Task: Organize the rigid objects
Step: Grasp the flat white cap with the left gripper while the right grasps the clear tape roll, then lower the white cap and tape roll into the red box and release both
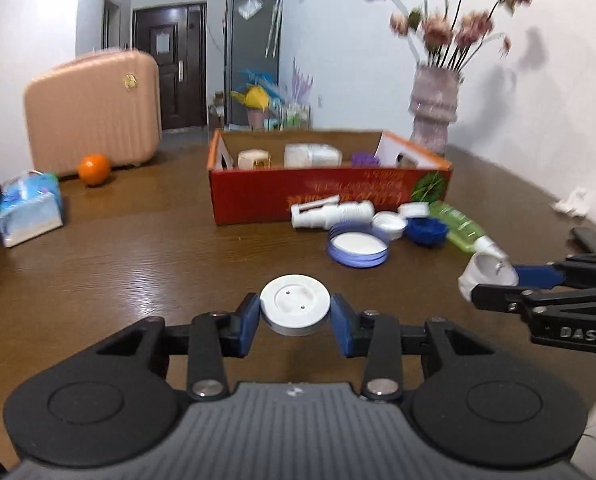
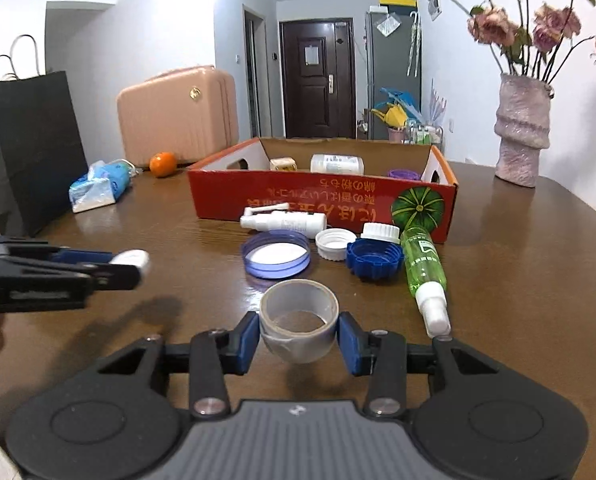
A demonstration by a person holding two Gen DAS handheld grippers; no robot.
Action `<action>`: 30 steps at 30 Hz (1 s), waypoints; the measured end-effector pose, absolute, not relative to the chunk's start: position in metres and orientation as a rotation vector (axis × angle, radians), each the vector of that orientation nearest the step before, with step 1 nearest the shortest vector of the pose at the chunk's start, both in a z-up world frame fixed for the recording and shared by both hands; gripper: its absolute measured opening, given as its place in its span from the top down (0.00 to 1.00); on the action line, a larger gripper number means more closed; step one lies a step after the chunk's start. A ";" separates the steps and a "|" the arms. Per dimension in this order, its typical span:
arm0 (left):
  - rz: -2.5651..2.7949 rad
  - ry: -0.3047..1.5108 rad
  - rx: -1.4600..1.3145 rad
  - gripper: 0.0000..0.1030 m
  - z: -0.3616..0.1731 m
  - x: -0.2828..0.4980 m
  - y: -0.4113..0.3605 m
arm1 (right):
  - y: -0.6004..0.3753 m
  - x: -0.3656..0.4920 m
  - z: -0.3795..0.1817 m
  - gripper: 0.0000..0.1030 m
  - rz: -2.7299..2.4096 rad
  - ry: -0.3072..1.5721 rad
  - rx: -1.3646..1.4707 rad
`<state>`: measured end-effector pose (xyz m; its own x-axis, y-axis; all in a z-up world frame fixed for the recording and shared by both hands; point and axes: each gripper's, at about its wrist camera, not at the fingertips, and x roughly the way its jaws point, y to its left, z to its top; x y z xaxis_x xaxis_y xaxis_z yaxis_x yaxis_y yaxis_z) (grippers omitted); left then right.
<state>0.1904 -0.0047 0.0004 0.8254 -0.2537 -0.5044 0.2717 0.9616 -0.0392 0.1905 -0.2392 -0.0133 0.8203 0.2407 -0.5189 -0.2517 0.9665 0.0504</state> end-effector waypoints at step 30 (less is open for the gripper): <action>-0.363 0.470 0.014 0.62 0.059 0.283 -0.014 | -0.226 0.241 0.060 0.60 0.397 0.383 -0.082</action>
